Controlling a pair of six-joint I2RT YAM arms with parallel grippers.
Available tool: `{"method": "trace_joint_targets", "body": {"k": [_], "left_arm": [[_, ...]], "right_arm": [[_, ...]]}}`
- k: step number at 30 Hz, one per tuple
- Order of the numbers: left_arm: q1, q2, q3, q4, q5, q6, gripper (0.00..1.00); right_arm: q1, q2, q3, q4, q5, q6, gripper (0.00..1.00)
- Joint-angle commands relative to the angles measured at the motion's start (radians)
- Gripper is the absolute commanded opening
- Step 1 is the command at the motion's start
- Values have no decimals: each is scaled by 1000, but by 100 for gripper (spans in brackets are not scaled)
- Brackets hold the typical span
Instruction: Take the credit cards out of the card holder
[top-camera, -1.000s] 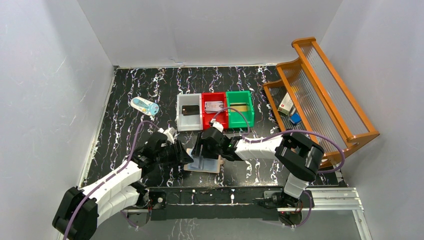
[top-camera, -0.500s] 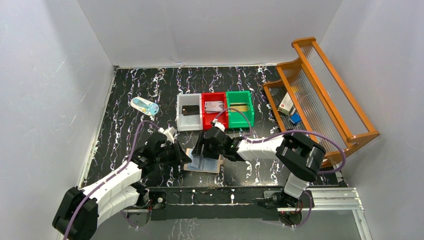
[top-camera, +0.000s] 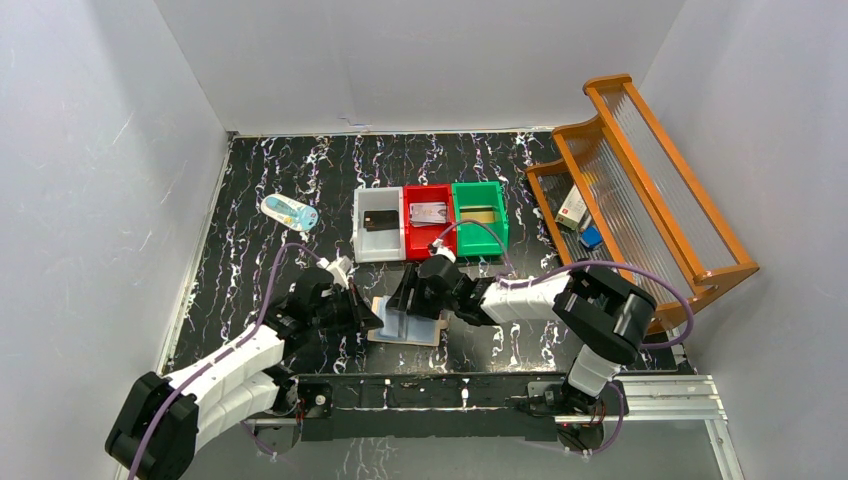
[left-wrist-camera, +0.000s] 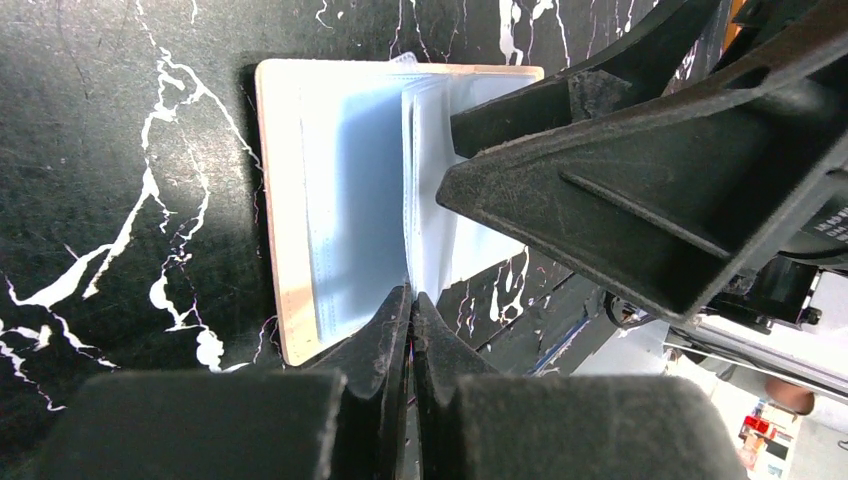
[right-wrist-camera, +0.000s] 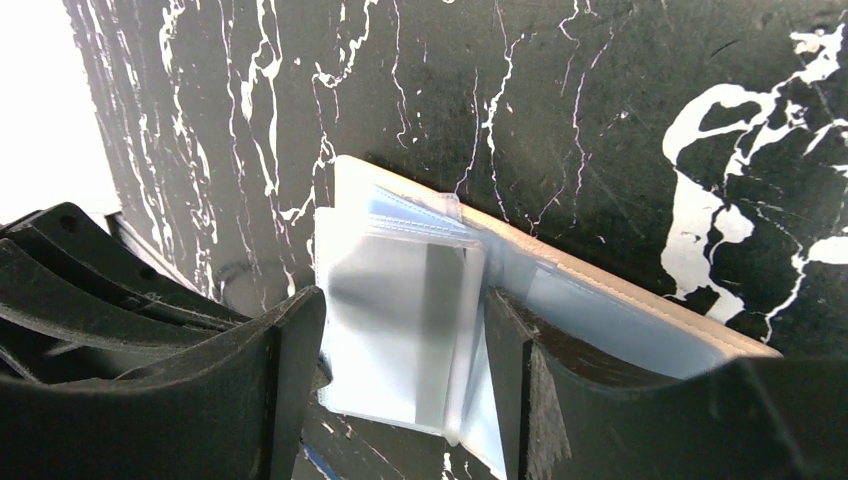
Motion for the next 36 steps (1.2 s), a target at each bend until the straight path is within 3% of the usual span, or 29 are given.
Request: {"method": "trace_joint_targets", "body": {"k": [1,10,21,28,36], "left_arm": [[-2,-23,-4,11,13,1,1],[-1,3,4,129,163,30,9],[-4,78,76,141,251,91,19],[-23,172,119,166,293,112,26],[-143,282,202,216,281,112,30]], "right_arm": [[-1,26,-60,-19,-49,15,68],[-2,22,-20,-73,-39,-11,73],[-9,-76,-122,125,-56,32,78],[-18,-227,-134,18,29,37,80],[-18,-404,-201,-204,217,122,80]]}}
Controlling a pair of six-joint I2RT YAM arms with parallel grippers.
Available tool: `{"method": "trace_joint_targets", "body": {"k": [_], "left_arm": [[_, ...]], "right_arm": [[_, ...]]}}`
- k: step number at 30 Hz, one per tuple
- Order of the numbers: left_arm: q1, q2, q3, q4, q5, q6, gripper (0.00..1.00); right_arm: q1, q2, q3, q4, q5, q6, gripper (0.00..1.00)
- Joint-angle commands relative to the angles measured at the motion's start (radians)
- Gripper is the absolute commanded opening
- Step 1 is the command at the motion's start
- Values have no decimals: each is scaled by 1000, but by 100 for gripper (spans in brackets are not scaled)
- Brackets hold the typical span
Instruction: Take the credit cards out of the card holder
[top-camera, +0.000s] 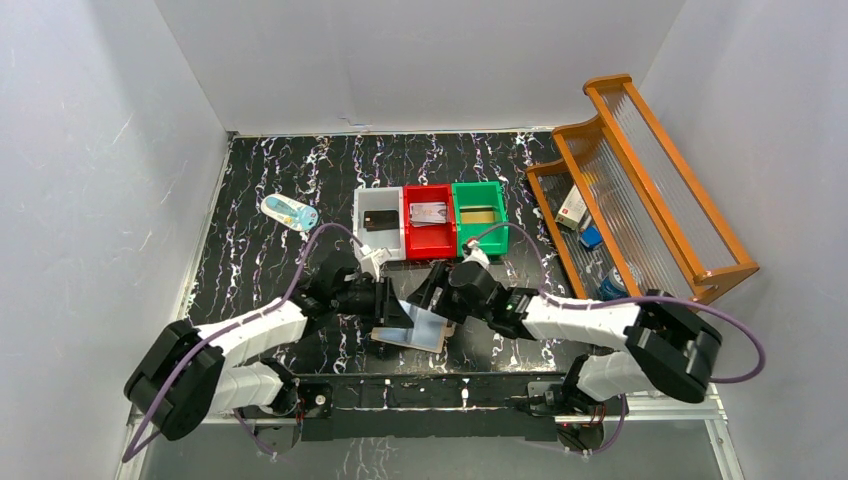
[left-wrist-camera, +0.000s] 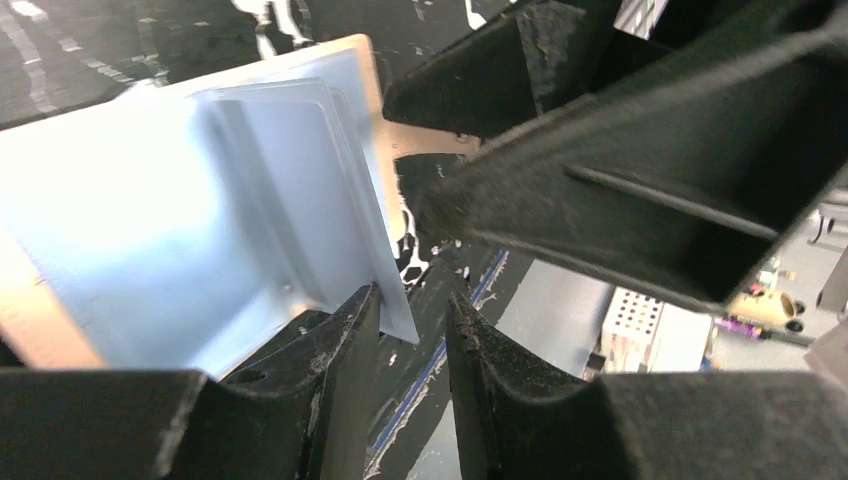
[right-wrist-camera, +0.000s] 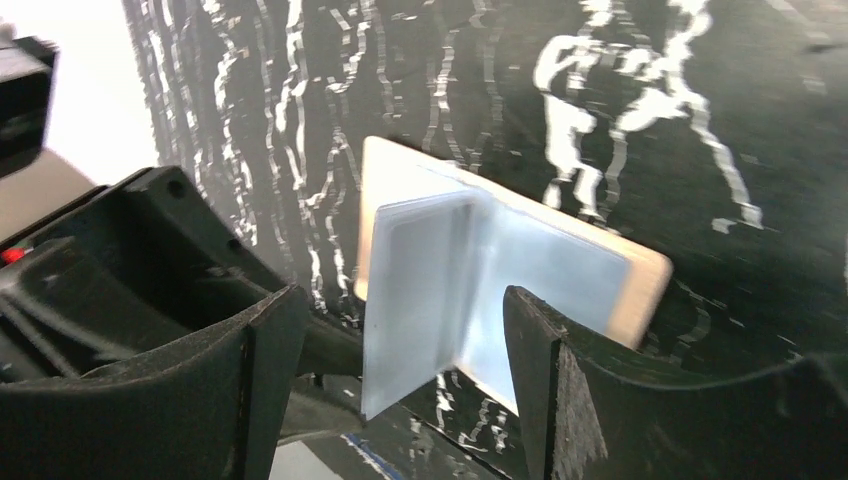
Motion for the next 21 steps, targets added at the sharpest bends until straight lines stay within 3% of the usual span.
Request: {"method": "trace_joint_targets", "body": {"k": [1,4,6,10,12,17,21], "left_arm": [[-74,37,91,11,14,37,30],[-111,22,119,-29,-44,55,33],[-114,8,148,-143,-110,99,36],[-113,-68,175,-407,-465,101,43],[-113,-109,167,-459,-566,69,47],[-111,-144,142,-488,-664,25,53],[-111,-127,138,-426,-571,55,54]], "right_arm": [[-4,-121,-56,-150,151,64,80],[-4,-196,-94,-182,180,76,79],[-4,-237,-115,-192,184,81,78],[-4,-278,-135,-162,144,58,72],[-3,-264,-131,-129,107,38,69],[-2,-130,-55,-90,-4,-10,65],[3,-23,8,-108,-30,-26,65]]}}
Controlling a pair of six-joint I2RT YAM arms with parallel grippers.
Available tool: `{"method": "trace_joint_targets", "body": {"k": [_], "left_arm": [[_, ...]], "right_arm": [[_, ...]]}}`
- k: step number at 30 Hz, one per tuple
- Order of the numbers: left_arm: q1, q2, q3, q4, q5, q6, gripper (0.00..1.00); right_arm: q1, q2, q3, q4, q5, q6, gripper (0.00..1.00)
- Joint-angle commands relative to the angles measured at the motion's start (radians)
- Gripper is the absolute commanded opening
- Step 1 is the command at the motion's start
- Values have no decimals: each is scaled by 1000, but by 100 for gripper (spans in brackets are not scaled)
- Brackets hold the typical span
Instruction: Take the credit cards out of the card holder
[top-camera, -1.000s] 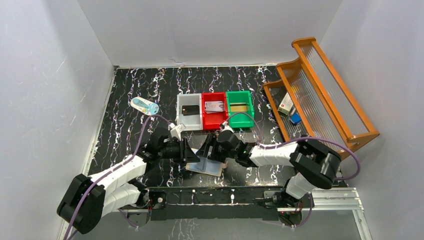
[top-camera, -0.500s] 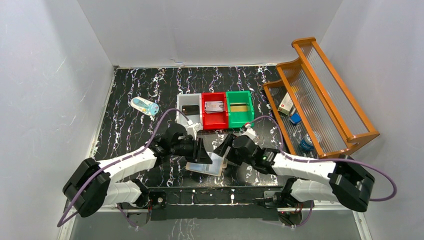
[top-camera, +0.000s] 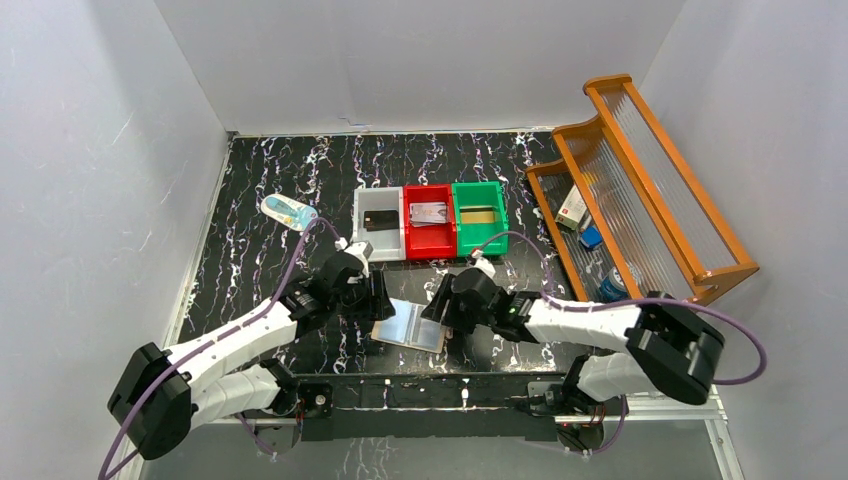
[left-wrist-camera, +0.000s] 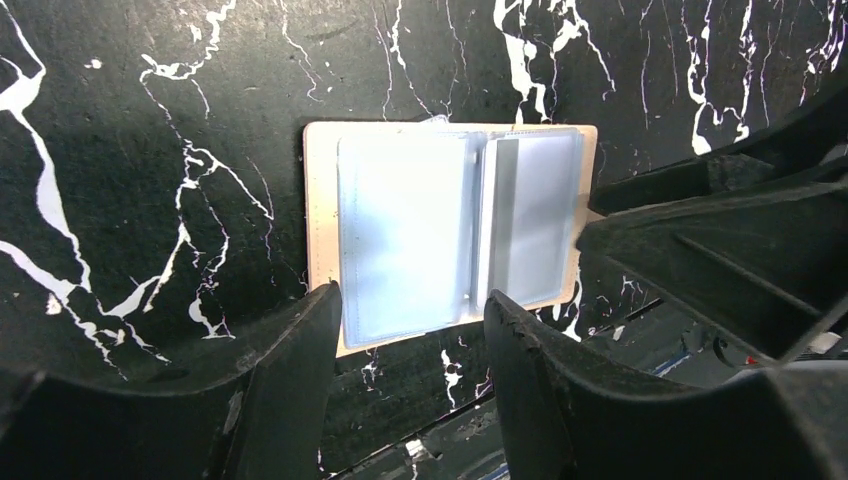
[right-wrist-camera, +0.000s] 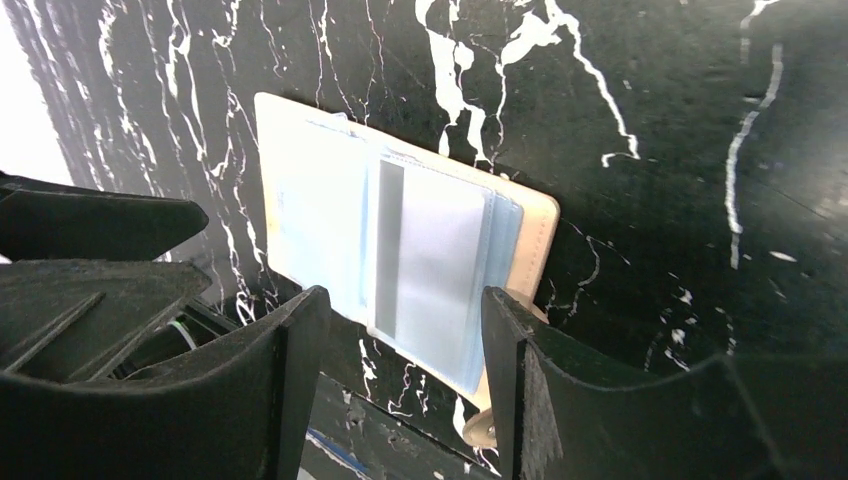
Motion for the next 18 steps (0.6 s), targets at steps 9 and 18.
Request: {"method": "trace_joint_targets", "body": {"k": [9,18], "left_arm": [[3,13,-22,63,85,46,54],[3,35,-24,-74,-135,-21,56]], "right_arm": [[7,116,101,-33,-27,-25,62],[8,148,133,-86,-22,-35,64]]}}
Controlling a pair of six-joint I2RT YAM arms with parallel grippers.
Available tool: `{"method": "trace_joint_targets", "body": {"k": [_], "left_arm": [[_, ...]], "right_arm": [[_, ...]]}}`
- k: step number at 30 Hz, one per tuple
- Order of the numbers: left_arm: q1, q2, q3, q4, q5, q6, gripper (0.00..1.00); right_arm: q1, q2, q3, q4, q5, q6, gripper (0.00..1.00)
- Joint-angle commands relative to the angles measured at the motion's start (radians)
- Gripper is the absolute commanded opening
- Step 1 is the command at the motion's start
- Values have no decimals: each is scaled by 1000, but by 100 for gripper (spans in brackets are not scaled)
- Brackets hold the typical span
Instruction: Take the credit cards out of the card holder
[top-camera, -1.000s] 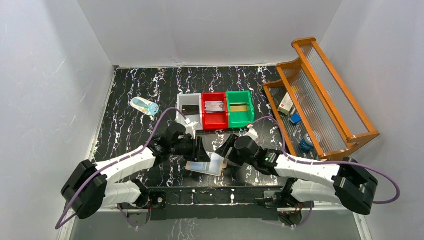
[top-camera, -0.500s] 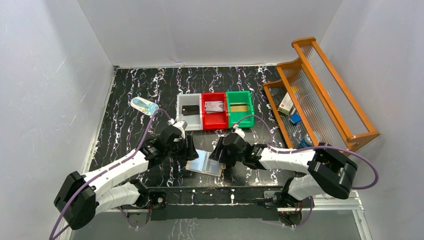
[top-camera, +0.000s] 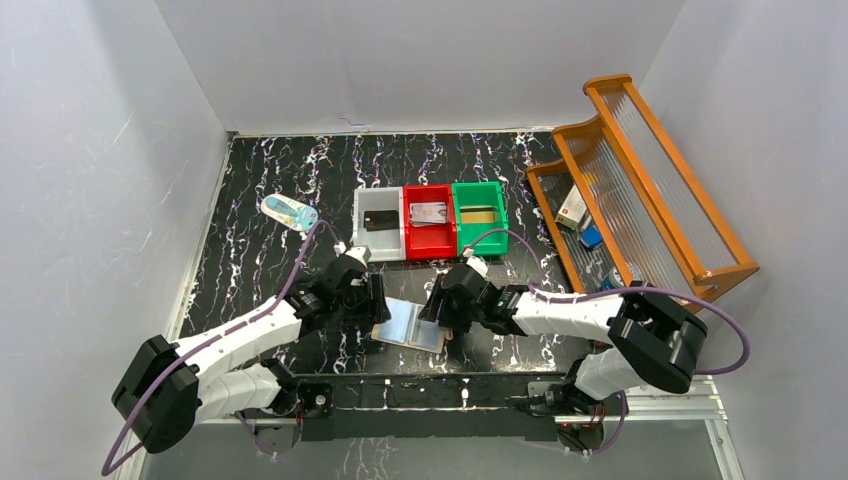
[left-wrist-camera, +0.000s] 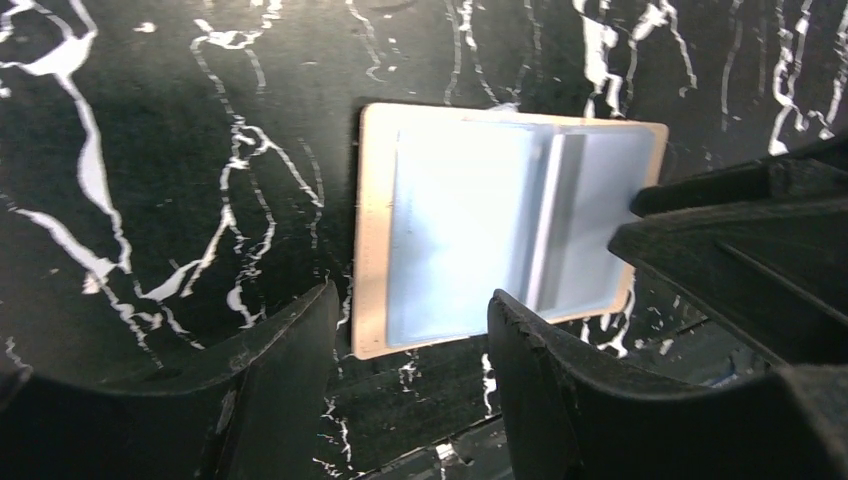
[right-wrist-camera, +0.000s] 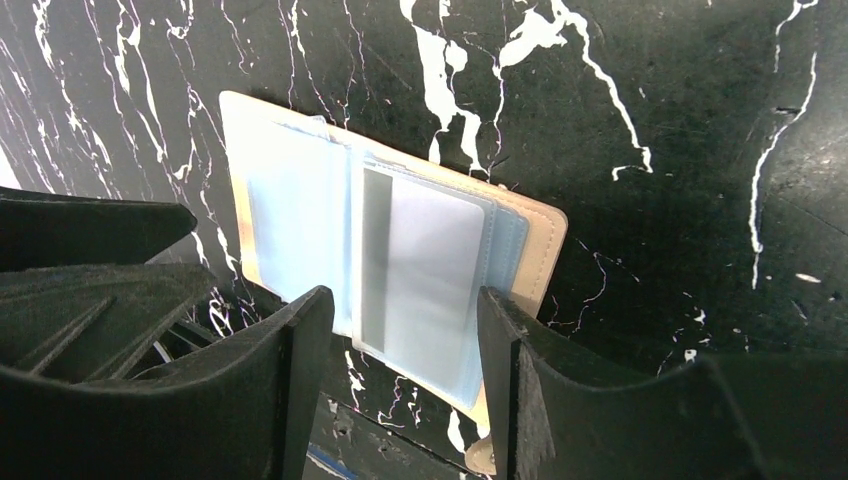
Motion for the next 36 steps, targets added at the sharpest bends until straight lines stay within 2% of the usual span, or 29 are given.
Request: {"method": "trace_joint_targets", "body": {"k": [1,6,9,15,23,25,29,32,36], "left_arm": [[3,-12,-14,-62,-102,-27,56],[3,3,-66,27,16,-36,54],[2,19,-95,83,86,-50,49],[2,-10,-130,94,121,-66,40],[1,-67,-161,110,160,-93,37],[1,-72,-162,103,159,-92,37],[1,-96,-172,100,165,-110,33],[1,-110,-184,111,182,-117,28],[1,-111,-191,120,205,-118,24]], "right_arm": [[6,21,38,-17,-6,-14,64],[6,56,57,36,-52,-36,60],[6,61,80,38,-60,-52,55],[8,46,99,39,-69,-67,47],[7,52,104,100,-120,-71,49],[7,53,128,45,-92,-80,52],[11,15,183,-188,31,-103,62],[13,-5,216,-281,72,-131,65],[34,48,289,-378,96,-157,67]]}}
